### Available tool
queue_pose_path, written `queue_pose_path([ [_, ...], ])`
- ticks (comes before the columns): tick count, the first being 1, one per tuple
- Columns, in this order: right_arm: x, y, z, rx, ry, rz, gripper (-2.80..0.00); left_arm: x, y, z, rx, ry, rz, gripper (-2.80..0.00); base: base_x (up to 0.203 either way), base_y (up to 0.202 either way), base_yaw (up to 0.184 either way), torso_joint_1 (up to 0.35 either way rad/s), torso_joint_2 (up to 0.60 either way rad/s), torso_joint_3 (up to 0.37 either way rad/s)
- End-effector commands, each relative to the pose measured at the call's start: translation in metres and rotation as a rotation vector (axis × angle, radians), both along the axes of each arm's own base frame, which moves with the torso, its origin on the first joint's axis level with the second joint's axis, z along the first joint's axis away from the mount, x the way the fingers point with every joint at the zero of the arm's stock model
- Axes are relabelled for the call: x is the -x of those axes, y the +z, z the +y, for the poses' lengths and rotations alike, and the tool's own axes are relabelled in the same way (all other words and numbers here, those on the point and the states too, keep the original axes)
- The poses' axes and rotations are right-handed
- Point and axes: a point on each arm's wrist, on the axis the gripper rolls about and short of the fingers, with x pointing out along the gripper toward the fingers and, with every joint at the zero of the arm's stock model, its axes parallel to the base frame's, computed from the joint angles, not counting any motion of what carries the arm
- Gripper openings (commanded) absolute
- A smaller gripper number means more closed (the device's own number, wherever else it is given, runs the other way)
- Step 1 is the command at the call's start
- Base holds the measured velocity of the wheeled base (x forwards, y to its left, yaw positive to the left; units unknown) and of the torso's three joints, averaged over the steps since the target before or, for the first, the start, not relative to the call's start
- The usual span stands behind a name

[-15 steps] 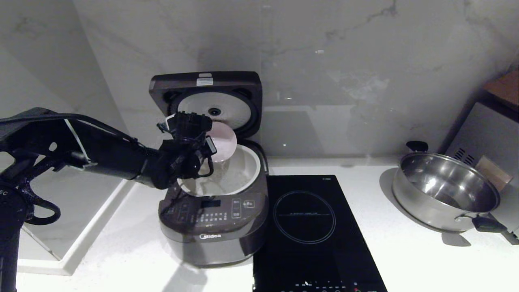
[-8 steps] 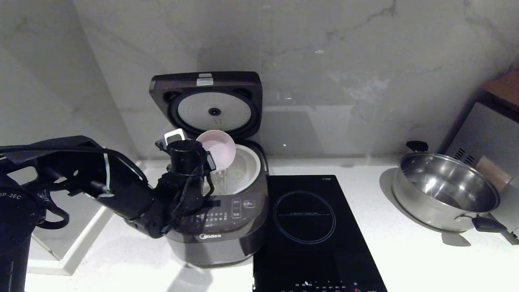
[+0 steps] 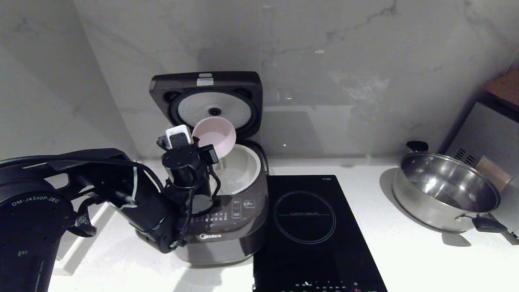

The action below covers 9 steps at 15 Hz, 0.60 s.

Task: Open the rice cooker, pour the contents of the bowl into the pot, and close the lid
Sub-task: Pour the water from the bowl into the rice cooker

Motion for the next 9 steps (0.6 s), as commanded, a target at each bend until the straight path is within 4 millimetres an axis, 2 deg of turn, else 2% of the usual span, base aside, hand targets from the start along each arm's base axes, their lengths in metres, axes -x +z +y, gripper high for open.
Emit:
queue_pose_path([
  [1, 0.0, 0.0, 0.0, 0.0, 0.0, 0.0, -2.8, -0.002, 0.001, -0.003, 0.01, 0.001, -0.014, -2.8, 0.0, 0.0, 0.0, 0.0, 0.0, 0.0],
  [3, 0.0, 0.0, 0.0, 0.0, 0.0, 0.0, -2.8, -0.003, 0.004, -0.003, 0.016, 0.0, -0.026, -2.8, 0.0, 0.0, 0.0, 0.0, 0.0, 0.0],
  [7, 0.0, 0.0, 0.0, 0.0, 0.0, 0.0, -2.8, -0.003, 0.024, 0.001, 0.023, 0.013, -0.074, -2.8, 0.0, 0.0, 0.0, 0.0, 0.0, 0.0],
  [9, 0.0, 0.0, 0.0, 0.0, 0.0, 0.0, -2.8, -0.004, 0.026, 0.003, 0.024, 0.019, -0.076, -2.8, 0.0, 0.0, 0.0, 0.0, 0.0, 0.0],
])
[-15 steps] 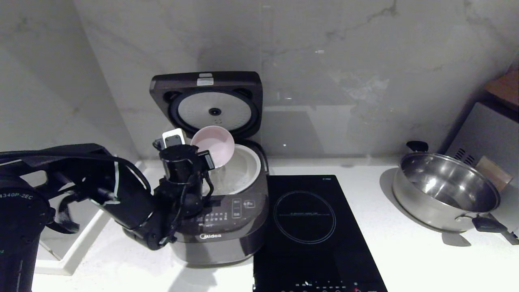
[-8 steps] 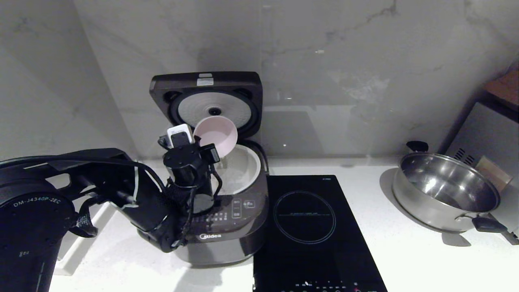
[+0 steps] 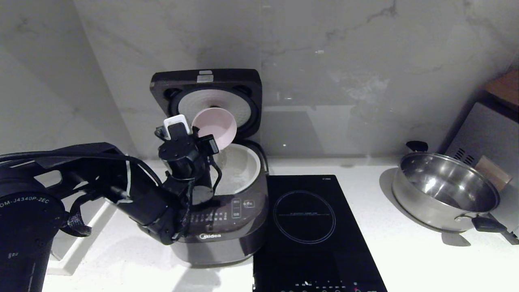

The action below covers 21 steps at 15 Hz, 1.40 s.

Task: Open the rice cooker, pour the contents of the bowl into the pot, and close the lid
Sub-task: Pour the water from the bowl into the rice cooker

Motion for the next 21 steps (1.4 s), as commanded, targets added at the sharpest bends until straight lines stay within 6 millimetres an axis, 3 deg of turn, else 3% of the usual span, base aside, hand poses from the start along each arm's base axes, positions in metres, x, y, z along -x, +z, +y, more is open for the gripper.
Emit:
queue_pose_path([
  [1, 0.0, 0.0, 0.0, -0.001, 0.0, 0.0, -2.8, 0.001, 0.004, 0.002, 0.011, 0.006, -0.016, -2.8, 0.0, 0.0, 0.0, 0.0, 0.0, 0.0],
  [6, 0.0, 0.0, 0.0, -0.001, 0.0, 0.0, -2.8, 0.01, -0.024, -0.005, 0.004, -0.009, 0.066, -2.8, 0.0, 0.0, 0.0, 0.0, 0.0, 0.0],
  [8, 0.0, 0.0, 0.0, -0.001, 0.0, 0.0, -2.8, 0.022, -0.047, -0.008, -0.012, -0.027, 0.139, -2.8, 0.0, 0.0, 0.0, 0.0, 0.0, 0.0],
  [10, 0.0, 0.0, 0.0, -0.001, 0.0, 0.0, -2.8, 0.015, -0.068, -0.005, -0.02, -0.013, 0.181, -2.8, 0.0, 0.0, 0.0, 0.0, 0.0, 0.0],
  [11, 0.0, 0.0, 0.0, -0.001, 0.0, 0.0, -2.8, 0.007, -0.059, 0.003, -0.009, 0.009, 0.151, -2.8, 0.0, 0.0, 0.0, 0.0, 0.0, 0.0],
  [16, 0.0, 0.0, 0.0, -0.001, 0.0, 0.0, -2.8, 0.0, -0.04, -0.001, -0.015, -0.001, 0.095, -2.8, 0.0, 0.0, 0.0, 0.0, 0.0, 0.0],
  [21, 0.0, 0.0, 0.0, -0.001, 0.0, 0.0, -2.8, -0.007, 0.006, 0.004, 0.001, 0.038, -0.024, -2.8, 0.0, 0.0, 0.0, 0.0, 0.0, 0.0],
])
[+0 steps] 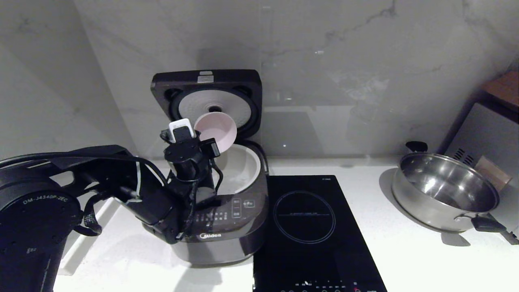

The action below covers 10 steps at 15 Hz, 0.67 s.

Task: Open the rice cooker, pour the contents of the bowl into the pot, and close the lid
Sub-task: Pour the water from the bowl into the rice cooker

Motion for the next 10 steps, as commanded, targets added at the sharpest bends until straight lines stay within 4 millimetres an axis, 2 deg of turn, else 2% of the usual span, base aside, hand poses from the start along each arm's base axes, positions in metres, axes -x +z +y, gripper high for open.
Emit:
queue_pose_path([
  [1, 0.0, 0.0, 0.0, 0.0, 0.0, 0.0, -2.8, 0.004, 0.026, 0.011, 0.039, 0.025, -0.071, -2.8, 0.0, 0.0, 0.0, 0.0, 0.0, 0.0],
  [2, 0.0, 0.0, 0.0, 0.0, 0.0, 0.0, -2.8, 0.007, 0.033, 0.016, 0.044, 0.033, -0.082, -2.8, 0.0, 0.0, 0.0, 0.0, 0.0, 0.0],
  [5, 0.0, 0.0, 0.0, 0.0, 0.0, 0.0, -2.8, 0.018, 0.017, 0.018, 0.026, 0.026, -0.018, -2.8, 0.0, 0.0, 0.0, 0.0, 0.0, 0.0],
  [10, 0.0, 0.0, 0.0, 0.0, 0.0, 0.0, -2.8, 0.011, -0.003, 0.02, 0.025, 0.036, 0.025, -2.8, 0.0, 0.0, 0.0, 0.0, 0.0, 0.0],
])
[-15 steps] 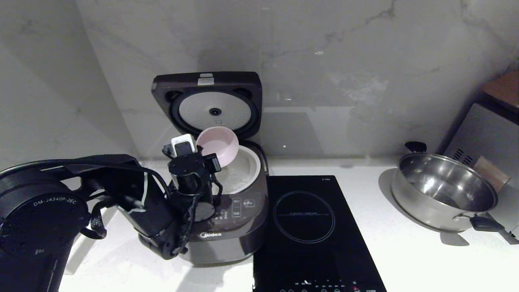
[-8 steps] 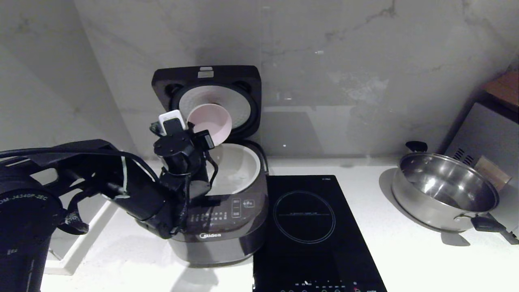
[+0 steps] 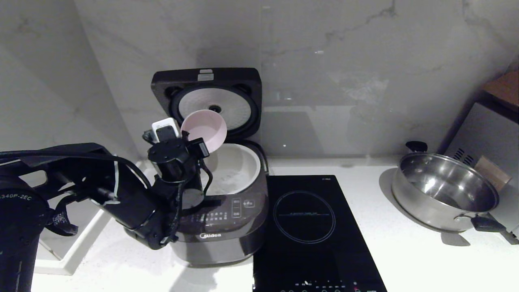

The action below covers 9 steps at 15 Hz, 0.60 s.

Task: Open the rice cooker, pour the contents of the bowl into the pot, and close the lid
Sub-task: Pour the water from the bowl into the rice cooker

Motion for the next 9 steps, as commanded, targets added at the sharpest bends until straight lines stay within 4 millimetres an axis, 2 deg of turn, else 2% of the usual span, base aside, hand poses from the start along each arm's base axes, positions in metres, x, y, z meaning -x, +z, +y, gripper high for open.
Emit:
queue_pose_path([
  [1, 0.0, 0.0, 0.0, 0.0, 0.0, 0.0, -2.8, 0.0, 0.003, 0.004, 0.009, 0.016, -0.011, -2.8, 0.0, 0.0, 0.0, 0.0, 0.0, 0.0],
  [2, 0.0, 0.0, 0.0, 0.0, 0.0, 0.0, -2.8, 0.003, 0.007, 0.007, 0.014, 0.022, -0.017, -2.8, 0.0, 0.0, 0.0, 0.0, 0.0, 0.0],
  [4, 0.0, 0.0, 0.0, 0.0, 0.0, 0.0, -2.8, 0.014, -0.01, 0.005, -0.005, 0.013, 0.048, -2.8, 0.0, 0.0, 0.0, 0.0, 0.0, 0.0],
  [5, 0.0, 0.0, 0.0, 0.0, 0.0, 0.0, -2.8, 0.012, -0.014, 0.009, 0.0, 0.025, 0.056, -2.8, 0.0, 0.0, 0.0, 0.0, 0.0, 0.0],
  [7, 0.0, 0.0, 0.0, 0.0, 0.0, 0.0, -2.8, 0.006, -0.004, 0.015, -0.011, 0.041, 0.029, -2.8, 0.0, 0.0, 0.0, 0.0, 0.0, 0.0],
  [9, 0.0, 0.0, 0.0, 0.0, 0.0, 0.0, -2.8, 0.01, 0.003, 0.013, -0.027, 0.027, 0.02, -2.8, 0.0, 0.0, 0.0, 0.0, 0.0, 0.0],
])
